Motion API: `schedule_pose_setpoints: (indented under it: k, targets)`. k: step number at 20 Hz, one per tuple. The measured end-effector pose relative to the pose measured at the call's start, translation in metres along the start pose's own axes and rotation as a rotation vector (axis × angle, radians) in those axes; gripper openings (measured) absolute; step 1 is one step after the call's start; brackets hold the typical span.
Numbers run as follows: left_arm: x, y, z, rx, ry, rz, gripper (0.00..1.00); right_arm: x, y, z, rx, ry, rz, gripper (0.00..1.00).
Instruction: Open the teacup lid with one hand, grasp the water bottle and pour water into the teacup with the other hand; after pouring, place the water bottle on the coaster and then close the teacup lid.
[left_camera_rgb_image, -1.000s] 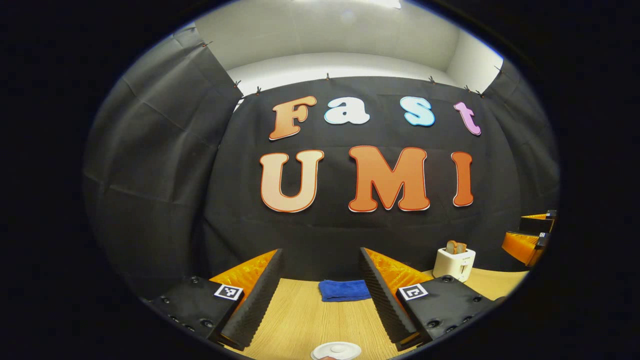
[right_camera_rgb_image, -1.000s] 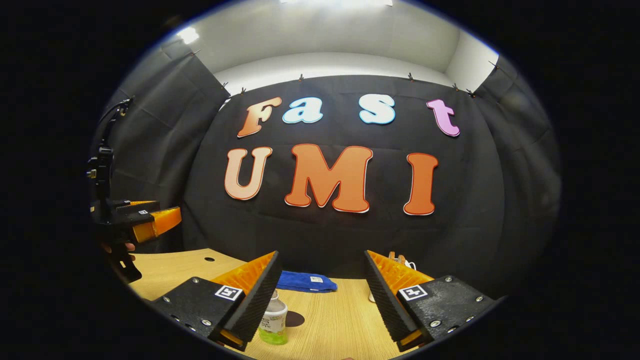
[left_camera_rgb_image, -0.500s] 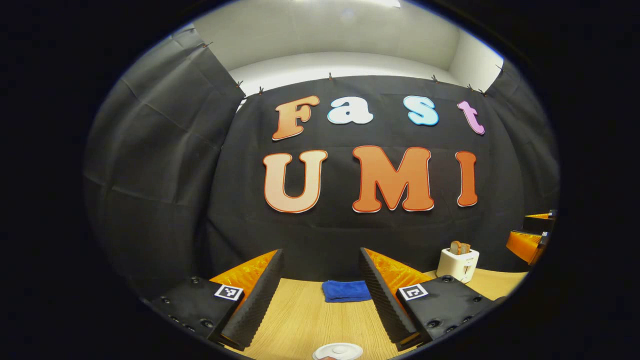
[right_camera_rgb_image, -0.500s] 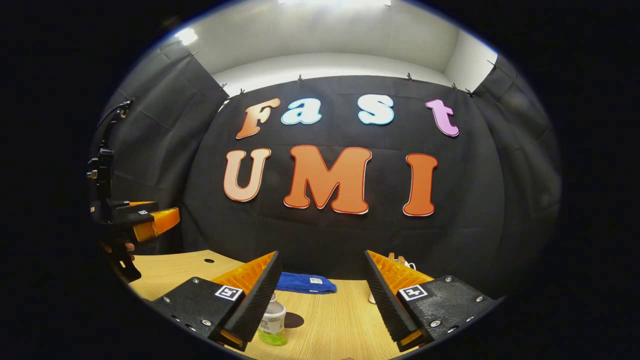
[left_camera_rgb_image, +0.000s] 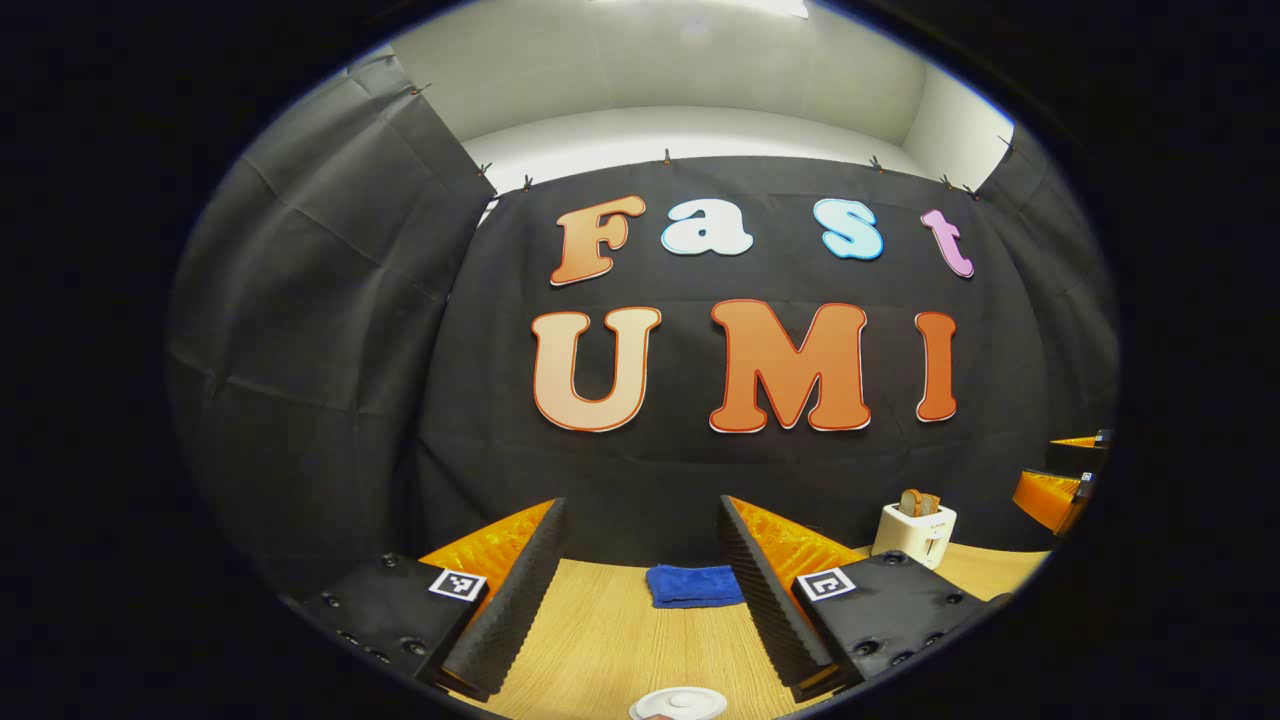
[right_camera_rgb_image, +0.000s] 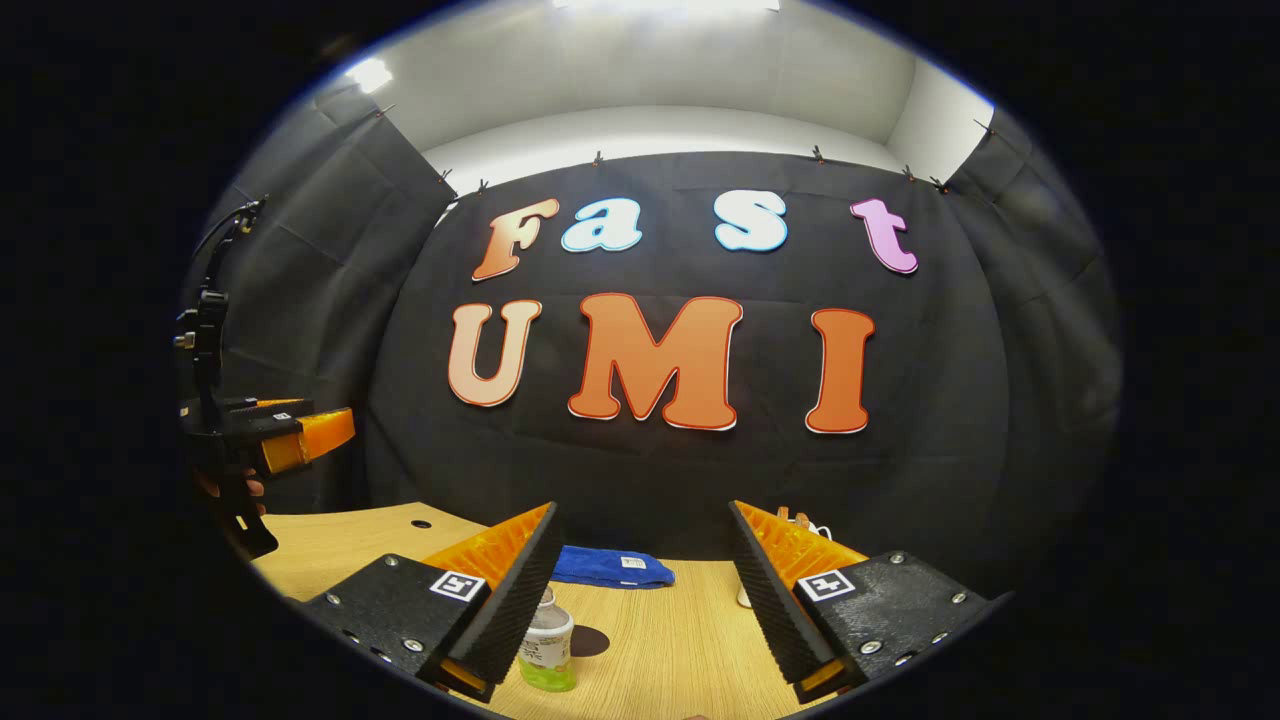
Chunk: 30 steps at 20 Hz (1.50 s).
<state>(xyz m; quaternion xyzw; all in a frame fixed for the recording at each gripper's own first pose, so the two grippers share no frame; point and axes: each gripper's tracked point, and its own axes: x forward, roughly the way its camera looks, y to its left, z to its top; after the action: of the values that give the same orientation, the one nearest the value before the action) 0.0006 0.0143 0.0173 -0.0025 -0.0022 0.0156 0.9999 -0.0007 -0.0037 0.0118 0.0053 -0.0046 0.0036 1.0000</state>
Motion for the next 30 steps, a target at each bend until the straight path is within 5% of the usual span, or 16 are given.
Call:
schedule_pose_setpoints:
  k: [30]
  targets:
    - [-0.029, -0.054, -0.202, 0.011, 0.357, -0.273, 0.97, -0.013, 0.066, -0.122, 0.000, 0.237, 0.160, 0.98]
